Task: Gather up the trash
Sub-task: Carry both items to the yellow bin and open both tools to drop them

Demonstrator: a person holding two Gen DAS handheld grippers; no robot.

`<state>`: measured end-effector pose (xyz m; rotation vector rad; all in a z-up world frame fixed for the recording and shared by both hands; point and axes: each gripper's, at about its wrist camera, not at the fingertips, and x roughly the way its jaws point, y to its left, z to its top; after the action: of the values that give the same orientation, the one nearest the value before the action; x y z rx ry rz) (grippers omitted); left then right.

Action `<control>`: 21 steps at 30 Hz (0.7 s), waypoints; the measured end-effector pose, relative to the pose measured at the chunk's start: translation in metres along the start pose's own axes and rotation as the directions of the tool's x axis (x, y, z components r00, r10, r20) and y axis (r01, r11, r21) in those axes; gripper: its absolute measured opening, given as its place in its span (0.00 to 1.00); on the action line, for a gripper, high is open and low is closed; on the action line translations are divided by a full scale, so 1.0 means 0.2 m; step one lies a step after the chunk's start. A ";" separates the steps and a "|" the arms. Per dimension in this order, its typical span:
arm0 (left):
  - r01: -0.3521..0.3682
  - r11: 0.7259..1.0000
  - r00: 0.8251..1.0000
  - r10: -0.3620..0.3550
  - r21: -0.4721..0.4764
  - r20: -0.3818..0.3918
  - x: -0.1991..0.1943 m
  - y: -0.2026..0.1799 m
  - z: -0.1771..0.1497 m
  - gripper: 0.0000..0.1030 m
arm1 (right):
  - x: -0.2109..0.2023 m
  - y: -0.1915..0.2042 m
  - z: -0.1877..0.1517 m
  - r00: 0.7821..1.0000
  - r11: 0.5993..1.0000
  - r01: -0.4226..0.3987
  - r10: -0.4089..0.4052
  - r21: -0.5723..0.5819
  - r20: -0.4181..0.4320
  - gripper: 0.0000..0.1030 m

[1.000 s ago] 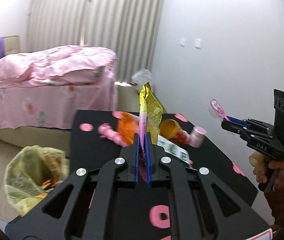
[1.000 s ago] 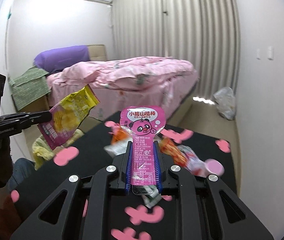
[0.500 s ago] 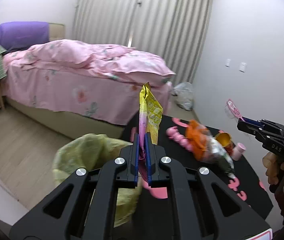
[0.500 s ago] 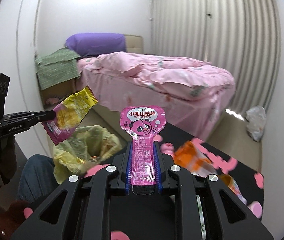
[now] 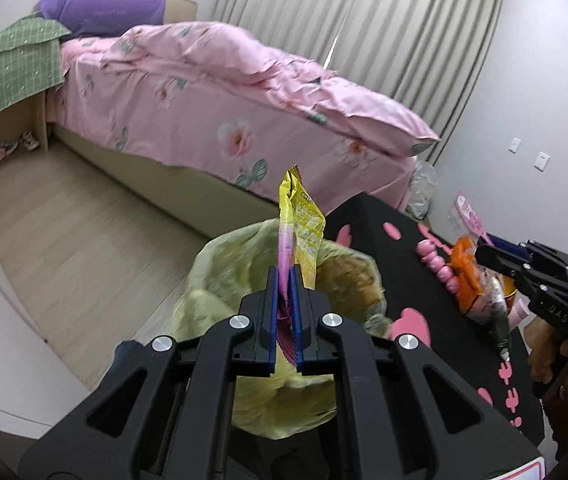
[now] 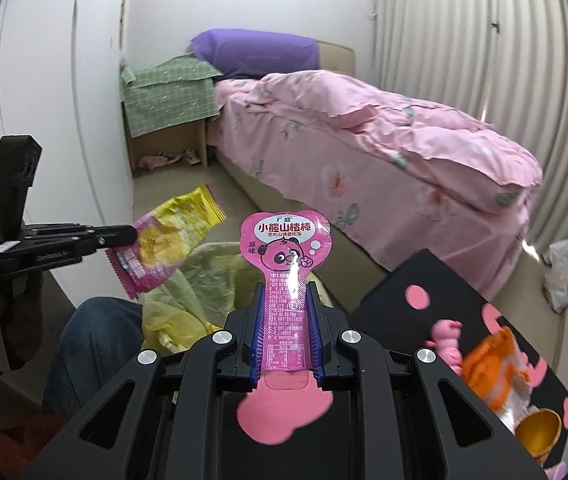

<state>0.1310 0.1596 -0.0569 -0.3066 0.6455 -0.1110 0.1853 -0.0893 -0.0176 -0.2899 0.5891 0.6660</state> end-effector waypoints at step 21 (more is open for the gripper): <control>0.055 0.991 0.985 -0.074 -0.121 -0.157 0.41 0.19 0.02 0.08 | 0.65 0.04 -0.08 0.971 0.992 -0.113 0.122 0.057 -0.205 0.19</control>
<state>0.1989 0.1807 -0.1132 -0.4343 0.8045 -0.1616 0.2567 -0.0264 -0.1080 -0.2863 0.8261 0.7408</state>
